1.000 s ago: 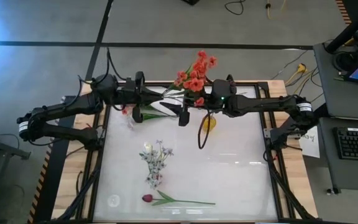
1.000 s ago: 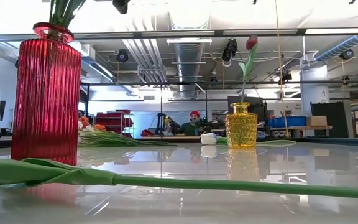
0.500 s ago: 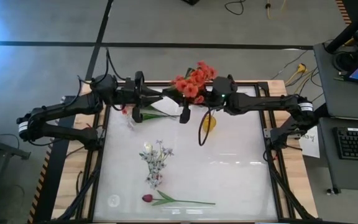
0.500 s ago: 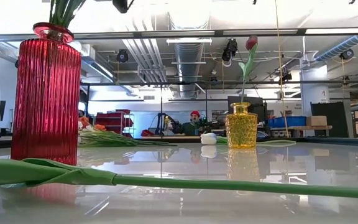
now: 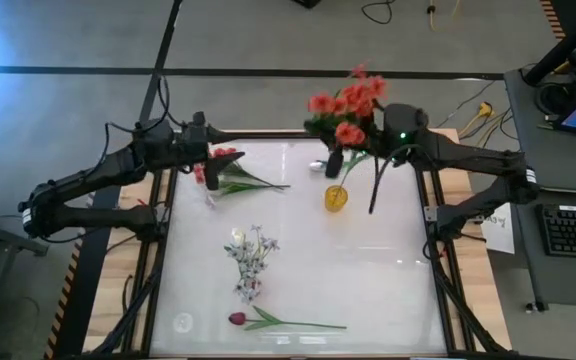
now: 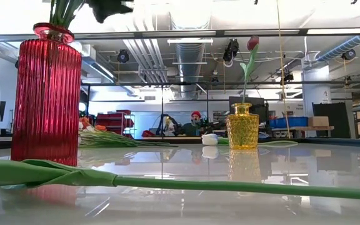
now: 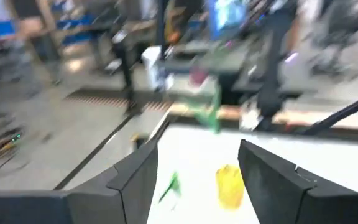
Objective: Sort flowers into vase by color
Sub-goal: Put the right orange flowers into the yellow vase
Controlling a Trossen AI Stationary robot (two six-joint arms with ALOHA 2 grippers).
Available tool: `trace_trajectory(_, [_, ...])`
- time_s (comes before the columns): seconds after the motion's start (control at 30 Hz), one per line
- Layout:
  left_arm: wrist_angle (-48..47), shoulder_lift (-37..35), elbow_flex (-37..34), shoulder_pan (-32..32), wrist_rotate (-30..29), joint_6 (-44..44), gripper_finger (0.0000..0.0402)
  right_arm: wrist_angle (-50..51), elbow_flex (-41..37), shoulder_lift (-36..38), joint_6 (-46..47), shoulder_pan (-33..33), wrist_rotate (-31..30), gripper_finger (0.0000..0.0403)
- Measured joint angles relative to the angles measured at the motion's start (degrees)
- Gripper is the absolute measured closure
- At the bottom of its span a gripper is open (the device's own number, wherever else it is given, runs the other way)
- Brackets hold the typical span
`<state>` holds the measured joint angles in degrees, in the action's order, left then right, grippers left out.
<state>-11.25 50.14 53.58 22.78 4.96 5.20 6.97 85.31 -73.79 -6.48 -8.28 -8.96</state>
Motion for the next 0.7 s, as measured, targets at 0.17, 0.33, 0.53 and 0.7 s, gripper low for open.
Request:
trace_trajectory(0.17, [-7.0,-3.1,-0.1,0.0,-4.7,0.8,0.0194,13.3,-2.7,1.4,7.8,0.1,0.1,0.039])
trace_trajectory(0.33, [-10.6,-5.3,-0.8,0.0,-4.8,0.4,0.0194,15.1,-9.4,2.1,12.9,0.1,-0.3,0.039])
trace_trajectory(0.53, [-14.8,-6.4,-0.9,0.0,-4.9,-0.4,0.0194,15.0,-15.7,4.4,17.8,0.1,-0.3,0.039])
trace_trajectory(0.7, [-16.3,-6.3,-1.2,0.0,-4.9,-0.6,0.0194,16.2,-19.9,8.4,21.5,0.3,-0.2,0.039])
